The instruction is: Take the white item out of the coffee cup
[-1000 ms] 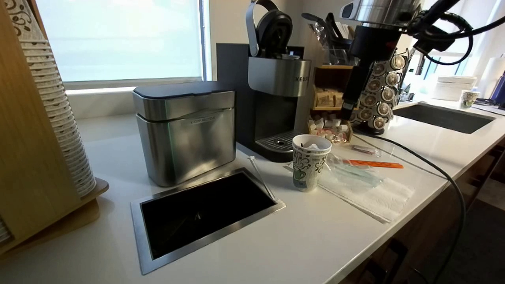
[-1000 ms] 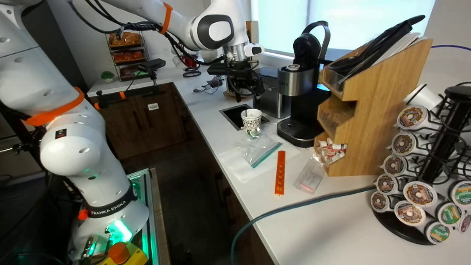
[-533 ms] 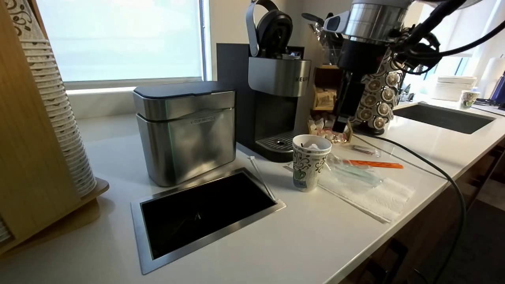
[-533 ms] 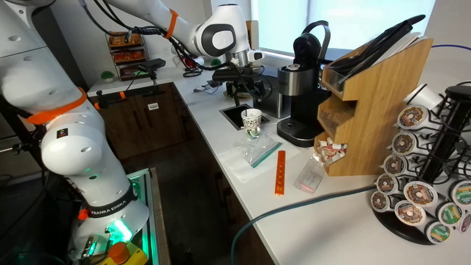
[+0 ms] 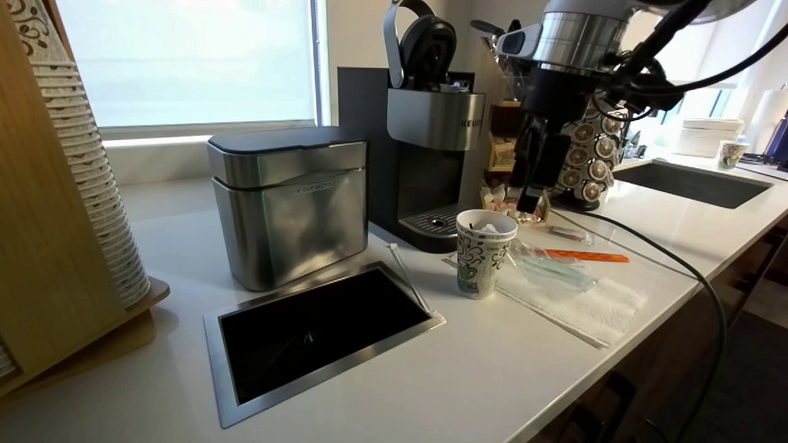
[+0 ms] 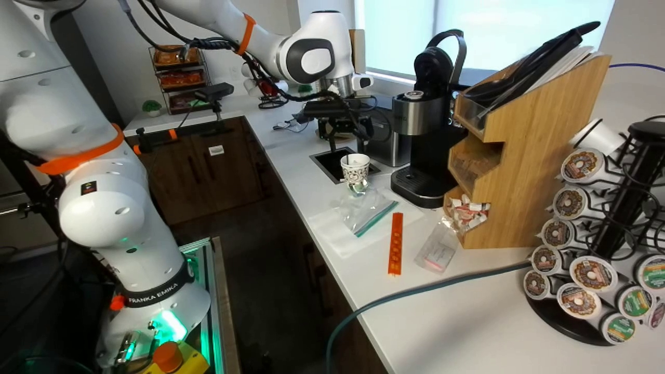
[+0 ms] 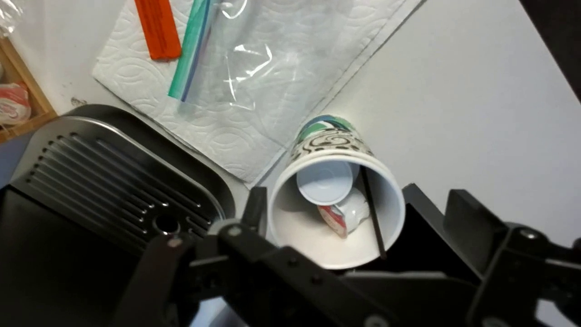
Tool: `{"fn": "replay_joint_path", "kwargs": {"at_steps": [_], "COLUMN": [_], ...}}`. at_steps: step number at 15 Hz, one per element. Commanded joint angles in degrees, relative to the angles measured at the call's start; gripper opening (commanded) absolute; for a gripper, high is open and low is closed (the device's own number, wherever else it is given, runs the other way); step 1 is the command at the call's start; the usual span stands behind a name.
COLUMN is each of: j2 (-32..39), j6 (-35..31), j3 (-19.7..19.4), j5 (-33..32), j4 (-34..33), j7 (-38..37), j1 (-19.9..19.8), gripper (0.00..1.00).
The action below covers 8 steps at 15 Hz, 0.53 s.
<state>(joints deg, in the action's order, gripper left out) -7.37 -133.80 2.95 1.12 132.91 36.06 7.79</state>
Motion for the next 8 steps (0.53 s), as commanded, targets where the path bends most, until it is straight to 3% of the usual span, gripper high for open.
{"fn": "replay_joint_path", "kwargs": {"at_steps": [1, 3, 4, 5, 6, 8], "j2": [2.68, 3.58, 4.25, 4.76, 5.59, 6.67], "j6": [-0.46, -0.68, -0.52, -0.31, -0.03, -0.09], "j3": [-0.63, -0.59, -0.59, -0.53, -0.33, -0.08], "j5": [5.12, 7.29, 8.49, 9.22, 9.63, 10.25], "j4": [-2.08, -3.1, -3.81, -4.46, -5.17, -5.98], "j7": [9.93, 13.37, 14.78, 15.78, 16.29, 16.71], "j1": [0.67, 0.23, 0.05, -0.13, -0.27, -0.59], "gripper": [1.0, 0.97, 0.82, 0.74, 0.75, 0.63]}}
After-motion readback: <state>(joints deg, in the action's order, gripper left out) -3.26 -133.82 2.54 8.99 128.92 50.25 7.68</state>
